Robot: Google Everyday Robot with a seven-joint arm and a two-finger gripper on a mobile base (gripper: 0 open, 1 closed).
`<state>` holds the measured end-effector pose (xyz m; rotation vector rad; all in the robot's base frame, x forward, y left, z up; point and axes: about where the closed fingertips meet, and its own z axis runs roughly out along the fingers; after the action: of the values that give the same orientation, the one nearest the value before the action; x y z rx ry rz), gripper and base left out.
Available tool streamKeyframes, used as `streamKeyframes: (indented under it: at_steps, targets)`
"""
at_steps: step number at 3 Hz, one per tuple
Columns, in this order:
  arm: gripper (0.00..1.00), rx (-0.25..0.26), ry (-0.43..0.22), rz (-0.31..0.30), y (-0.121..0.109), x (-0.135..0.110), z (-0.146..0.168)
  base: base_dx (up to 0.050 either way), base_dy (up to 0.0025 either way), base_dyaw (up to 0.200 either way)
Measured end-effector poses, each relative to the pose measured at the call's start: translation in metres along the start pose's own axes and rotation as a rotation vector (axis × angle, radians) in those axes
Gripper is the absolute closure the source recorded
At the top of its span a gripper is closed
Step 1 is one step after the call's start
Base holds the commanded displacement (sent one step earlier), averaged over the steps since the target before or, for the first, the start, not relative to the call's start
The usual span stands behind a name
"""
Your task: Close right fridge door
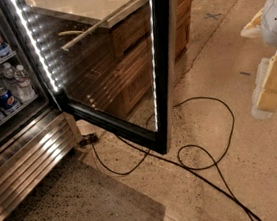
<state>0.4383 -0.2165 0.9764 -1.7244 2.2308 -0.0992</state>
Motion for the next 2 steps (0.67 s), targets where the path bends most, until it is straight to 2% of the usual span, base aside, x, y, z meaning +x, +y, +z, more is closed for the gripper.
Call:
streamKeyframes:
  at_steps: [1,2]
  targets:
    - [0.0,0.0,0.0,0.0,0.0,0.0,0.0,0.042,0.00229,0.108]
    - [0.0,0.0,0.0,0.0,0.0,0.0,0.0,0.037,-0.00249,-0.134]
